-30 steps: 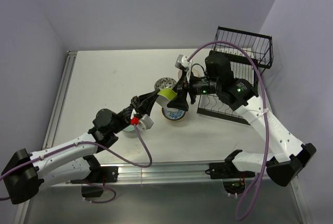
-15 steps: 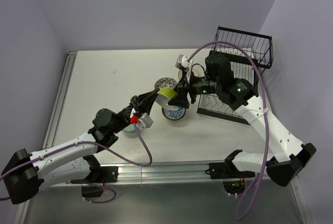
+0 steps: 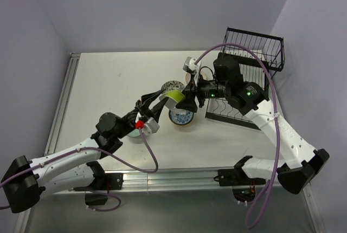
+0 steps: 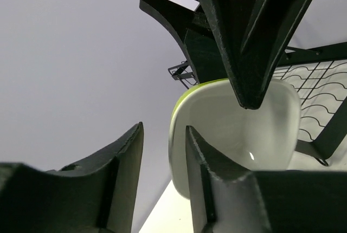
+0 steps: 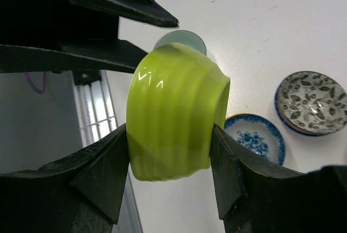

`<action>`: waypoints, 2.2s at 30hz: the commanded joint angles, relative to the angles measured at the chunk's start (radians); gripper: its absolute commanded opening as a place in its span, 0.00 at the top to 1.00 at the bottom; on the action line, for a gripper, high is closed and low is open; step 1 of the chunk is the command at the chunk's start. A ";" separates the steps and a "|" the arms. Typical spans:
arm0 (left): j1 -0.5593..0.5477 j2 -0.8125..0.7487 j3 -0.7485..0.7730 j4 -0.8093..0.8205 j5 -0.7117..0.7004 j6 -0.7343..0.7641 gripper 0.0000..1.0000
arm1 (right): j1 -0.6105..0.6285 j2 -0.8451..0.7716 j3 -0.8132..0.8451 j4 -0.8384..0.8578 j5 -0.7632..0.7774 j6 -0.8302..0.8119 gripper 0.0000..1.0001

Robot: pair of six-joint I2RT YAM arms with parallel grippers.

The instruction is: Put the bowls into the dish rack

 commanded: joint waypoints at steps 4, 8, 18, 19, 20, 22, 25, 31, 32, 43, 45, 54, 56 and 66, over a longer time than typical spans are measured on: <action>-0.002 -0.066 0.007 -0.078 -0.024 0.027 0.41 | -0.026 -0.060 -0.035 -0.006 0.144 -0.114 1.00; -0.002 -0.104 0.021 -0.167 -0.073 -0.012 0.22 | -0.030 -0.089 -0.073 -0.035 0.246 -0.190 1.00; -0.002 -0.098 0.103 -0.313 -0.257 -0.125 0.07 | -0.029 -0.174 -0.244 -0.040 0.557 -0.399 1.00; -0.002 -0.095 0.110 -0.318 -0.272 -0.134 0.07 | -0.029 -0.177 -0.273 -0.032 0.582 -0.425 1.00; -0.001 -0.086 0.125 -0.324 -0.298 -0.153 0.06 | -0.030 -0.180 -0.285 -0.014 0.608 -0.436 1.00; -0.001 -0.072 0.143 -0.350 -0.326 -0.168 0.06 | -0.030 -0.188 -0.326 0.011 0.683 -0.468 1.00; 0.004 -0.044 0.182 -0.377 -0.374 -0.211 0.05 | -0.029 -0.191 -0.383 0.069 0.776 -0.506 1.00; 0.036 -0.003 0.263 -0.454 -0.441 -0.320 0.02 | -0.070 -0.198 -0.504 0.199 0.878 -0.631 1.00; 0.044 0.002 0.274 -0.471 -0.446 -0.331 0.01 | -0.082 -0.200 -0.520 0.239 0.892 -0.648 1.00; 0.137 0.020 0.310 -0.523 -0.469 -0.421 0.00 | -0.320 -0.220 -0.696 0.473 0.782 -0.908 1.00; 0.145 0.028 0.317 -0.526 -0.478 -0.426 0.01 | -0.374 -0.212 -0.736 0.525 0.745 -0.976 1.00; 0.192 0.051 0.332 -0.525 -0.496 -0.473 0.01 | -0.518 -0.125 -0.824 0.764 0.654 -1.160 1.00; 0.215 0.051 0.334 -0.522 -0.489 -0.484 0.00 | -0.529 -0.096 -0.825 0.798 0.628 -1.186 1.00; 0.266 0.051 0.303 -0.497 -0.484 -0.490 0.00 | -0.641 0.081 -0.755 0.959 0.424 -1.235 1.00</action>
